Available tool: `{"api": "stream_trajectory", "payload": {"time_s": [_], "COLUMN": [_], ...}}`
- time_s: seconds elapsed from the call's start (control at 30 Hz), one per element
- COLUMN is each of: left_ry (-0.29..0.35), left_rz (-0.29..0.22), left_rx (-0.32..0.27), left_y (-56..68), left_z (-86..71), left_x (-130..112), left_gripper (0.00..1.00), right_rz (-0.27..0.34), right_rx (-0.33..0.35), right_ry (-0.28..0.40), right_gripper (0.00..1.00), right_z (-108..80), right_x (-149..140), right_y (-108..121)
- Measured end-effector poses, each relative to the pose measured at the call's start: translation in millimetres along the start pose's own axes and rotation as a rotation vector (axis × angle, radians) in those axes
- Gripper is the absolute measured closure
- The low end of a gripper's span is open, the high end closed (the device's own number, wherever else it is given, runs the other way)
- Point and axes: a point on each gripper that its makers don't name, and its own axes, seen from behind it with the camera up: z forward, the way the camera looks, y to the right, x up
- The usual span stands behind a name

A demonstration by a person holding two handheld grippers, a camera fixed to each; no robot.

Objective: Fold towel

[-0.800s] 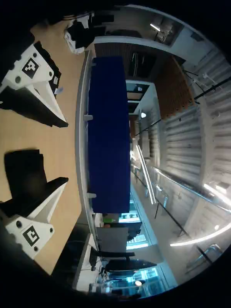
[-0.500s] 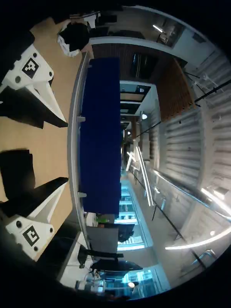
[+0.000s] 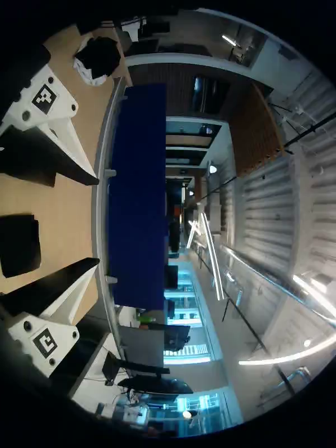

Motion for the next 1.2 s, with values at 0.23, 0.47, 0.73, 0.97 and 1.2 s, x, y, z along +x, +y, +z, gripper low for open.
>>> {"api": "stream_trajectory", "payload": {"time_s": [0.23, 0.47, 0.73, 0.97, 1.2], "left_ry": [-0.049, -0.138, -0.238, -0.305, -0.384], "left_rz": [0.035, 0.101, 0.152, 0.191, 0.229], "left_rx": [-0.071, -0.174, -0.333, -0.410, -0.458], "left_y": [10.5, 19.0, 41.8, 50.1, 55.6], "left_z": [1.9, 0.9, -8.9, -12.1, -18.9], "left_x": [0, -13, -22, -40, -81], "left_gripper": [0.01, 0.01, 0.01, 0.01, 0.01], "right_rz": [-0.048, -0.127, -0.210, -0.256, -0.274], "right_rx": [0.087, 0.222, 0.366, 0.438, 0.503], "right_ry": [-0.064, -0.160, -0.301, -0.385, -0.480], "right_gripper": [0.00, 0.00, 0.00, 0.00, 0.00], "right_z": [0.9, -3.1, -12.0, -16.8, -25.4], "right_x": [-3, -12, -32, -54, -91], "right_y": [-16, -42, -65, -73, -83]}}
